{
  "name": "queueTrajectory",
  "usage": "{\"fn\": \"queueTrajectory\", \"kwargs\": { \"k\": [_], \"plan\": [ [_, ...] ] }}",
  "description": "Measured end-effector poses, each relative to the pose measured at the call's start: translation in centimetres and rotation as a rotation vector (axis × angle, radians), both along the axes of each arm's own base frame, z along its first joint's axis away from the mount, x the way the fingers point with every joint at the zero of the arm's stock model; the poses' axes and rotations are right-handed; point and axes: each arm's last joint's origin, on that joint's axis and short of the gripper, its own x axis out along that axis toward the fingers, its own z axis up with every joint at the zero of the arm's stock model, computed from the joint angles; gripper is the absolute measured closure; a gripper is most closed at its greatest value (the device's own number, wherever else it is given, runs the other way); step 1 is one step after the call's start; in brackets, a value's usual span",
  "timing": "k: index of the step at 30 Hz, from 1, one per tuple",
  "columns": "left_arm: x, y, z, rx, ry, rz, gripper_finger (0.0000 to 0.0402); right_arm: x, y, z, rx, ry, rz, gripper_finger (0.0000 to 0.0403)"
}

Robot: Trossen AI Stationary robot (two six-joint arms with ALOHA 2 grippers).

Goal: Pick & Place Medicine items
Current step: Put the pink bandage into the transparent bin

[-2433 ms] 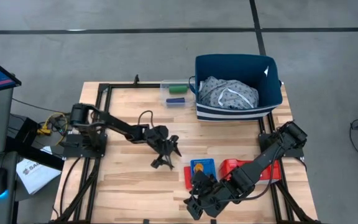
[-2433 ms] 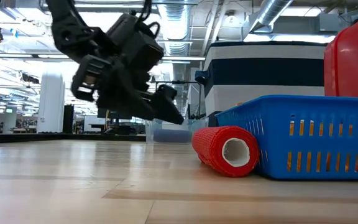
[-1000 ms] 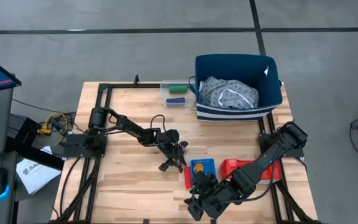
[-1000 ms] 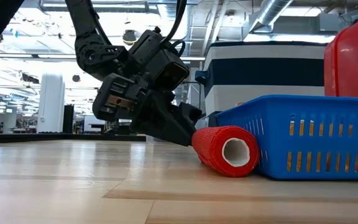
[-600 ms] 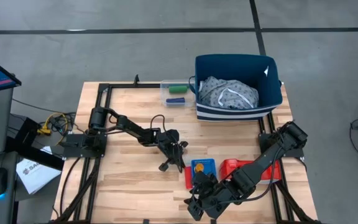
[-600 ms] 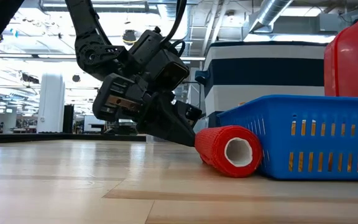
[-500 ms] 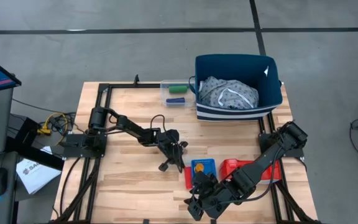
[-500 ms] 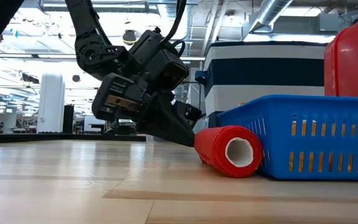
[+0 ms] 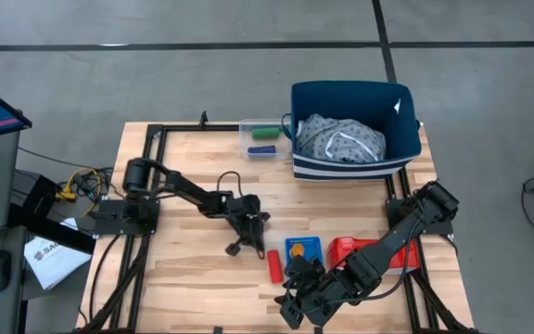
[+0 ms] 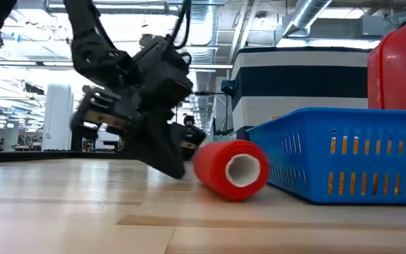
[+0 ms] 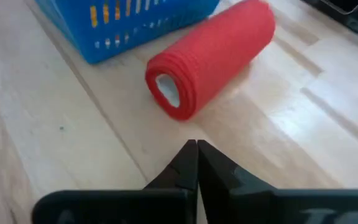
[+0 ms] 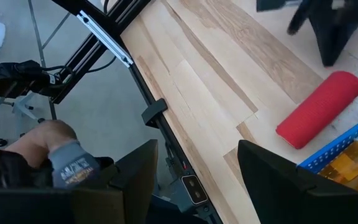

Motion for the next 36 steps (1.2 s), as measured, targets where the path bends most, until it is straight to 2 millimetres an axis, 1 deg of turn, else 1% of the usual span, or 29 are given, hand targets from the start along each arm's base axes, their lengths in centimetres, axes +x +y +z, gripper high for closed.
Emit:
{"fn": "queueTrajectory", "kwargs": {
  "k": [2, 4, 6, 8, 10, 12, 14, 16, 18, 21, 24, 31, 33, 36],
  "plan": [
    [-1.1, 0.1, 0.8, 0.014, 0.007, 0.005, 0.0401, 0.0, 0.0, 0.0, 0.0, 0.0, 0.0, 0.0184],
    [-1.9, 0.2, 2.2, 0.056, -0.04, 0.036, 0.0395, 0.0, 0.0, 0.0, 0.001, -0.002, 0.0, 0.0184],
    [-2.9, 0.3, 3.4, 0.084, -0.083, 0.048, 0.038, 0.0, 0.0, 0.0, 0.001, -0.003, -0.001, 0.0184],
    [-4.2, 0.2, 4.5, 0.103, -0.122, 0.033, 0.0355, 0.0, 0.0, 0.0, 0.0, -0.002, -0.001, 0.0184],
    [-5.1, -0.3, 5.9, 0.115, -0.184, 0.017, 0.0321, 0.0, 0.0, 0.0, 0.0, -0.001, -0.002, 0.0184],
    [-5.4, -1.3, 7.2, 0.128, -0.242, 0.007, 0.0279, 0.1, -0.1, 0.0, 0.001, -0.002, -0.005, 0.0184],
    [-5.8, -2.6, 7.7, 0.159, -0.275, -0.023, 0.0231, 0.2, -0.3, 0.0, 0.0, 0.001, -0.01, 0.0184],
    [-6.1, -4.1, 7.8, 0.223, -0.304, -0.06, 0.0182, 0.2, -0.4, -0.1, -0.004, 0.007, -0.013, 0.0184],
    [-5.9, -5.6, 7.9, 0.301, -0.342, -0.088, 0.0136, 0.4, -0.7, -0.1, -0.004, 0.011, -0.019, 0.0184],
    [-5.3, -7.2, 7.0, 0.407, -0.348, -0.119, 0.0089, 0.7, -1.2, -0.1, -0.004, 0.016, -0.03, 0.0184],
    [-4.2, -8.0, 6.2, 0.47, -0.347, -0.137, 0.0076, 0.9, -1.4, -0.1, 0.0, 0.018, -0.034, 0.0184],
    [-0.8, -9.1, 4.8, 0.518, -0.328, -0.196, 0.0103, 1.1, -1.7, -0.1, 0.008, 0.028, -0.024, 0.0184],
    [-0.2, -9.3, 4.2, 0.535, -0.302, -0.218, 0.0104, 1.1, -1.7, -0.1, 0.002, 0.027, -0.018, 0.0184],
    [0.8, -9.6, 3.9, 0.544, -0.309, -0.24, 0.0104, 1.1, -1.6, -0.1, -0.002, 0.027, -0.011, 0.0184]
  ]
}}
